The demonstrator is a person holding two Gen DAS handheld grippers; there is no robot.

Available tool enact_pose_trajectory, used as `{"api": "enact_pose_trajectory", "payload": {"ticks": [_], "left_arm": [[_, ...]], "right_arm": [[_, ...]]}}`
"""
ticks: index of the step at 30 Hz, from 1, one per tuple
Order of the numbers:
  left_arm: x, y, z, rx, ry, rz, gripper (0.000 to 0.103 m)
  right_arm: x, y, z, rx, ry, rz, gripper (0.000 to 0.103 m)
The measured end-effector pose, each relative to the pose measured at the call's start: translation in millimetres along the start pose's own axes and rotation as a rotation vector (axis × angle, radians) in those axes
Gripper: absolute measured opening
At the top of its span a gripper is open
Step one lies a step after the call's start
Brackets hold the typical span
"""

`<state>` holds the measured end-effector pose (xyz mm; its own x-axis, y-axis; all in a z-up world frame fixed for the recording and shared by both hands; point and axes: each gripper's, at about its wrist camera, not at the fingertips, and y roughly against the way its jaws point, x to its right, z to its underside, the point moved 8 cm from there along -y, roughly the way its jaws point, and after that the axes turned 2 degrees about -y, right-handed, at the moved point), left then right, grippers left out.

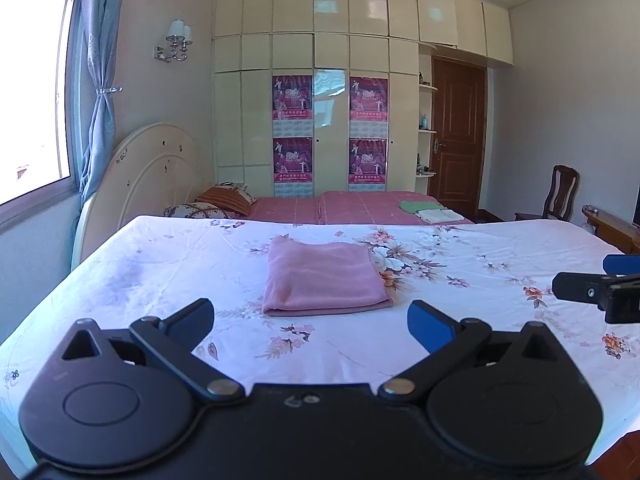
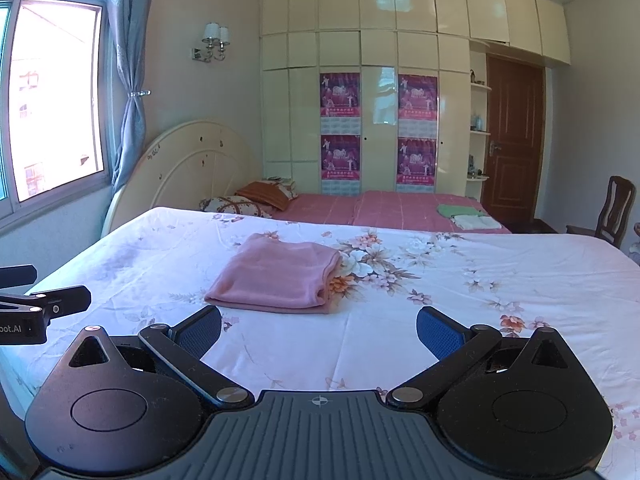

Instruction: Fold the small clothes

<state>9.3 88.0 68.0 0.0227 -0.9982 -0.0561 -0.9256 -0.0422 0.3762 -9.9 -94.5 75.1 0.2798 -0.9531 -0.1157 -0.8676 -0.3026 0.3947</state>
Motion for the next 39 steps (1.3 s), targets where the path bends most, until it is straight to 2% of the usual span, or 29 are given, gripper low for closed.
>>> {"api": "enact_pose_trajectory", "payload": {"ticks": [39], "left_arm": [[11.3, 2.4, -9.4, 0.040, -0.023, 0.011, 0.103]], "right_arm": [[-0.4, 3.0, -4.5, 0.018, 0.007, -0.007, 0.102]]}}
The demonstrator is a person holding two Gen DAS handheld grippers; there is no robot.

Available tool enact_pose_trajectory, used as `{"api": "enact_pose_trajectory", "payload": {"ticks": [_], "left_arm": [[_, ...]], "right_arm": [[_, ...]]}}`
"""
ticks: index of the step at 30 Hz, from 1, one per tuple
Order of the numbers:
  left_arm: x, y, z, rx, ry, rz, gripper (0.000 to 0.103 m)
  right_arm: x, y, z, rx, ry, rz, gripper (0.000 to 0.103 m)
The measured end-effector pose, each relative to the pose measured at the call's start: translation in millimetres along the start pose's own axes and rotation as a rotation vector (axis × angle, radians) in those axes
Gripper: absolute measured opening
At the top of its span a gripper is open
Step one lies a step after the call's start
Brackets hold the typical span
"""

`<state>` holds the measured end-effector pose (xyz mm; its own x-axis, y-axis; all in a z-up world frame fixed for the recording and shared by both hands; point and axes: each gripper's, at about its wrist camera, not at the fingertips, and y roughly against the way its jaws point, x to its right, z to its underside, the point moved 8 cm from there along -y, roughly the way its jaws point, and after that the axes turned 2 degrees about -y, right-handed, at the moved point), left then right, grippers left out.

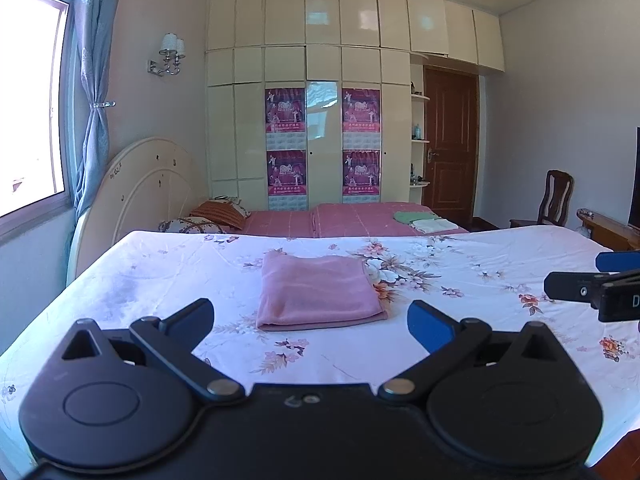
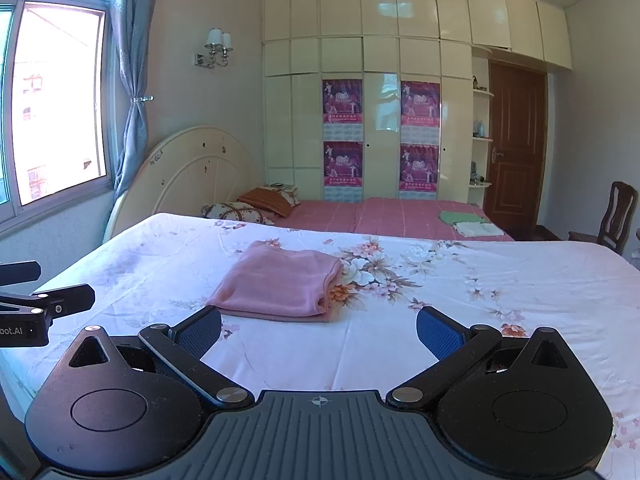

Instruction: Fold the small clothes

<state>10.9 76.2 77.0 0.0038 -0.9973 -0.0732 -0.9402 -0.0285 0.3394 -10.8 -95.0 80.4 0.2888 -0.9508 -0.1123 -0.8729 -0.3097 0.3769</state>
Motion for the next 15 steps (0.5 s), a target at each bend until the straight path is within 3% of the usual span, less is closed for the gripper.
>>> {"api": "enact_pose_trajectory", "payload": {"ticks": [9, 15], "left_arm": [[5.2, -0.3, 0.0, 0.014, -0.047, -0.016, 0.102], [2.1, -1.0, 0.5, 0.014, -0.022, -0.014, 0.102]], "right_arm": [[-0.9, -2.8, -3.5, 0.003, 0.002, -0.003, 0.102], [-3.8, -3.6, -4.9, 0.006, 0.007, -0.014, 0.102]]}}
